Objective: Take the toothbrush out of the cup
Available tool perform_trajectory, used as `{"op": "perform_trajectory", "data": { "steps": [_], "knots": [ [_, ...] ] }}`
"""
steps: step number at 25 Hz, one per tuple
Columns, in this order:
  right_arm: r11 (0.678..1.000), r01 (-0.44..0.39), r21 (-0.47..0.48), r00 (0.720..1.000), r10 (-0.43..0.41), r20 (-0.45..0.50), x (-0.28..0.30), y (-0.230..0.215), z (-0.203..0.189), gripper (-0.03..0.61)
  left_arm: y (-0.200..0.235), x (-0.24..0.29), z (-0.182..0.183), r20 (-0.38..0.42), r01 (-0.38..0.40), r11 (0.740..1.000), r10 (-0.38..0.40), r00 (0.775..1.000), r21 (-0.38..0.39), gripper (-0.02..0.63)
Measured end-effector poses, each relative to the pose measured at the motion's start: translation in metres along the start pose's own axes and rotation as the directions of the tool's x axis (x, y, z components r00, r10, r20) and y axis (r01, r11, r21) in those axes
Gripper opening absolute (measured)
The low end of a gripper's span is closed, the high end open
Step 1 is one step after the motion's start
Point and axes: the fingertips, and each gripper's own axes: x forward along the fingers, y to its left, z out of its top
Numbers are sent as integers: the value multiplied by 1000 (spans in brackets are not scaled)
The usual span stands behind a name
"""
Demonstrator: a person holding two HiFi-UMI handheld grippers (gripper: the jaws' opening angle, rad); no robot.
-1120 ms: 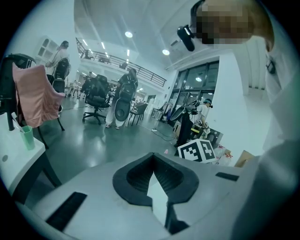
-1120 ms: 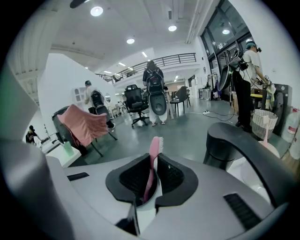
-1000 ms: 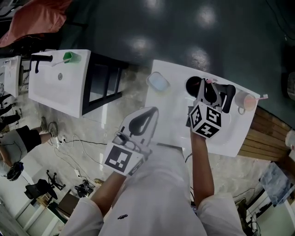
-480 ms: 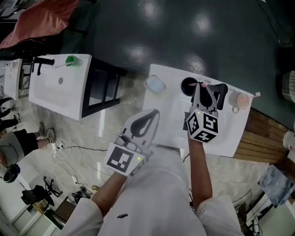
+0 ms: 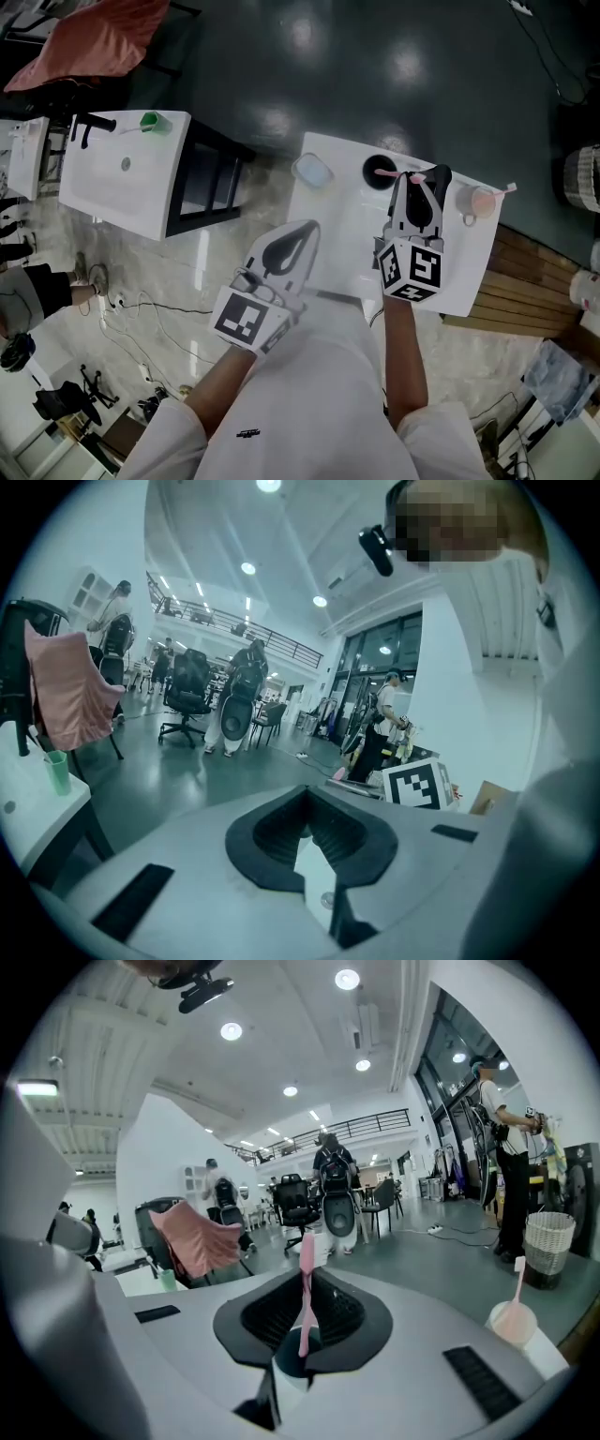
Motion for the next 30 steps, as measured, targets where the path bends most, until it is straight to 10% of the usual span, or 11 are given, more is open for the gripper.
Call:
{"op": "perform_trajectory", "data": {
  "steps": [18,30],
  "knots": [
    [990,-118,-78,991,122,55,-43,41,22,20,4,-28,26,49,-36,999,34,998,25,3],
    [919,-305,-250,949,315,-2,-44,104,-7,20,23,-49,13,31,-81,997,81,996,-3,3]
  ]
}}
